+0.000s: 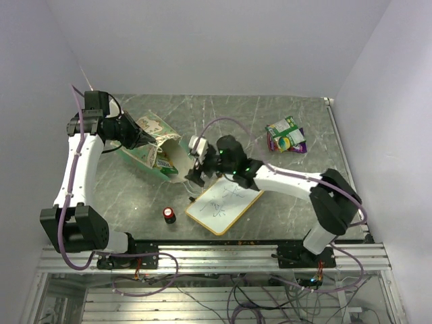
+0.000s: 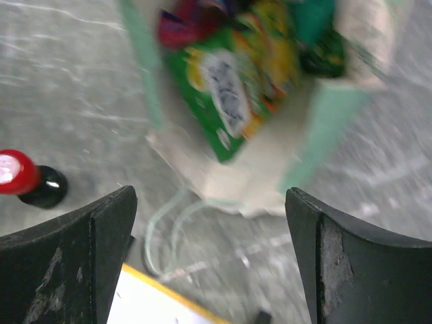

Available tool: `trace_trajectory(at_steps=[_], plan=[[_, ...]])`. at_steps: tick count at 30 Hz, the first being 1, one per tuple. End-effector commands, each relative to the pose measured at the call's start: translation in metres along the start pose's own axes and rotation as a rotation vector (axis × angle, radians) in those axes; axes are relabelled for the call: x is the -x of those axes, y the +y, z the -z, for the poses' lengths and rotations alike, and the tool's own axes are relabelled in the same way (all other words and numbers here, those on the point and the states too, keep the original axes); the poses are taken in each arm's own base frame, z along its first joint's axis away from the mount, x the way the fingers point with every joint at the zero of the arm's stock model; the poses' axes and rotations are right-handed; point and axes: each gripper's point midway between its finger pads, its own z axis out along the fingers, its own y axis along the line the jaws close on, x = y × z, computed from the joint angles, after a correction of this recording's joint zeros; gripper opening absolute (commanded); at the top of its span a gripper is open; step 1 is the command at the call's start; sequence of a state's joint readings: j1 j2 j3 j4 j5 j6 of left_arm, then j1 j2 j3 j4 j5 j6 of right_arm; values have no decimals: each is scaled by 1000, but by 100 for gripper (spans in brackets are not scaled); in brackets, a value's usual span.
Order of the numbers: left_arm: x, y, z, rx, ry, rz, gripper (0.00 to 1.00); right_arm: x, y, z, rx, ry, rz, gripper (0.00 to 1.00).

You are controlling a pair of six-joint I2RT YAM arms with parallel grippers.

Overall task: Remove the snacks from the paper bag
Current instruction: Take out the snack from the paper bag.

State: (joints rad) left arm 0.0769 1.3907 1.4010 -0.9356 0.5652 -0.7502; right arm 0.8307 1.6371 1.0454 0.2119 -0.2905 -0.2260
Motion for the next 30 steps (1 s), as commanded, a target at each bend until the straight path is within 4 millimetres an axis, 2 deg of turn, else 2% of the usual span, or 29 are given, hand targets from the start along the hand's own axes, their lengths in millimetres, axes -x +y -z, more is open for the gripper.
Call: trace_trajectory(at_steps=[1, 2, 5, 8, 13, 14, 15, 18, 24, 30], plan=[[0, -1, 13, 27, -14, -33, 7, 58, 27, -26, 88, -306, 241, 81], [0, -2, 14, 26, -12, -36, 7, 59, 27, -32, 76, -322, 245, 72], [2, -3, 14, 28, -35, -41, 7, 54, 28, -55, 63, -356, 267, 64], [0, -1, 15, 39, -25, -38, 7, 42, 38, -72, 93, -372, 369, 55], [0, 0, 17, 52, -24, -45, 7, 15, 33, -96, 80, -298, 466, 56], [0, -1, 18, 51, -27, -46, 7, 15, 31, -99, 75, -288, 485, 57], [-1, -1, 18, 48, -27, -48, 7, 3, 32, -106, 82, -260, 497, 57], [-2, -2, 20, 43, -29, -54, 7, -12, 36, -115, 97, -228, 523, 58], [-3, -4, 23, 49, -19, -68, 7, -32, 37, -126, 86, -158, 556, 58], [-6, 0, 21, 53, -14, -58, 7, -53, 34, -127, 62, -89, 575, 56]])
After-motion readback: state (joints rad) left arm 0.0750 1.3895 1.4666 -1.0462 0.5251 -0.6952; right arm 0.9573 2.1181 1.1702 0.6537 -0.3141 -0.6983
